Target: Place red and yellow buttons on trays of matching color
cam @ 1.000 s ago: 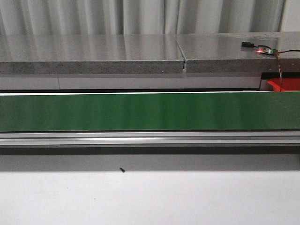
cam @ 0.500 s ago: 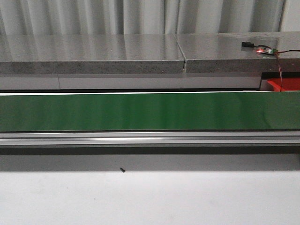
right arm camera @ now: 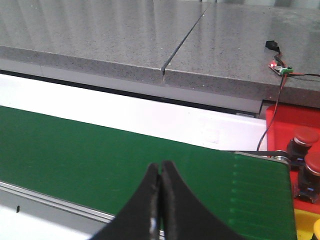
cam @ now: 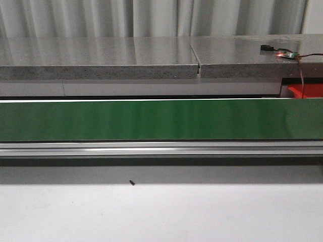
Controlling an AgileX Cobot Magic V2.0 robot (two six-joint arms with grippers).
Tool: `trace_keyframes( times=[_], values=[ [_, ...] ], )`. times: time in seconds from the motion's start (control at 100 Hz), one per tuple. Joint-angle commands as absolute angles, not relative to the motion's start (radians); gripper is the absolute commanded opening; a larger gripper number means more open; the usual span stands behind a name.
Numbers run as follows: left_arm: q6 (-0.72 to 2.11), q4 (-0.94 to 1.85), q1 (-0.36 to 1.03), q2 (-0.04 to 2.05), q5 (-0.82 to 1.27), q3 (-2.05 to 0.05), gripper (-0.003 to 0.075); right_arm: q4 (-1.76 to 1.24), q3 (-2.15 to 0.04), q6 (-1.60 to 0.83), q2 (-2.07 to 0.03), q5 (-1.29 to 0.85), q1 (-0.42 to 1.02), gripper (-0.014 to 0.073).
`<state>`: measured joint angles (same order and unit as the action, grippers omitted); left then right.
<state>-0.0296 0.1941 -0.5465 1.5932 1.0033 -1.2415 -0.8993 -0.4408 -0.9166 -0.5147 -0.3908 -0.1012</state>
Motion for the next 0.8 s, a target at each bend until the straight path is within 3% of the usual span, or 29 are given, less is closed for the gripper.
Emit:
trace_keyframes(
  times=[0.0, 0.34, 0.79],
  values=[
    [-0.062, 0.225, -0.549, 1.626, 1.062, -1.337, 0.0514, -0.928, -0.467, -0.919, -0.514, -0.354, -0.102, -0.0067],
    [-0.151, 0.223, -0.547, 1.813, 1.151, -1.519, 0.0514, -0.928, -0.467, -0.919, -0.514, -0.354, -0.102, -0.0067],
    [-0.16, 0.223, -0.547, 1.915, 1.168, -1.525, 0.0513, -0.928, -0.467, -0.919, -0.514, -0.359, -0.102, -0.0067]
  ],
)
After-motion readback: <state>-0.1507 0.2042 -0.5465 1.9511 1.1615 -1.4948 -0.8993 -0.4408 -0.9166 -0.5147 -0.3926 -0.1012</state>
